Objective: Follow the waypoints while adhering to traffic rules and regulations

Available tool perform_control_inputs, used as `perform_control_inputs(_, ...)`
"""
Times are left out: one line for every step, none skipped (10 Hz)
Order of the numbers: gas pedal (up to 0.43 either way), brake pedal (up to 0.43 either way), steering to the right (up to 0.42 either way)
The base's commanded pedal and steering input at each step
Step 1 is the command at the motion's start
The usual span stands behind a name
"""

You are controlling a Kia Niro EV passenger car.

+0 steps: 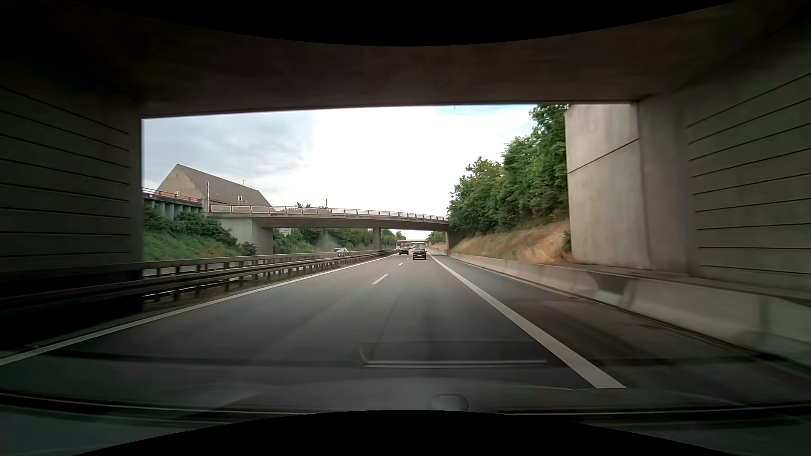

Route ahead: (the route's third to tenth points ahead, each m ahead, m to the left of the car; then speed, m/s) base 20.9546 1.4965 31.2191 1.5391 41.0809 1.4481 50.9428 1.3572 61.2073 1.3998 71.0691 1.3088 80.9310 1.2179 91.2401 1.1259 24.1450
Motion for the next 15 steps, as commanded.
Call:
perform_control_inputs(0.177,0.000,-0.001)
perform_control_inputs(0.177,0.000,-0.001)
perform_control_inputs(0.177,0.000,-0.001)
perform_control_inputs(0.177,0.000,-0.001)
perform_control_inputs(0.177,0.000,-0.001)
perform_control_inputs(0.177,0.000,-0.001)
perform_control_inputs(0.177,0.000,-0.001)
perform_control_inputs(0.177,0.000,-0.001)
perform_control_inputs(0.177,0.000,-0.001)
perform_control_inputs(0.177,0.000,-0.001)
perform_control_inputs(0.177,0.000,-0.001)
perform_control_inputs(0.177,0.000,-0.001)
perform_control_inputs(0.177,0.000,-0.001)
perform_control_inputs(0.177,0.000,-0.001)
perform_control_inputs(0.177,0.000,-0.001)
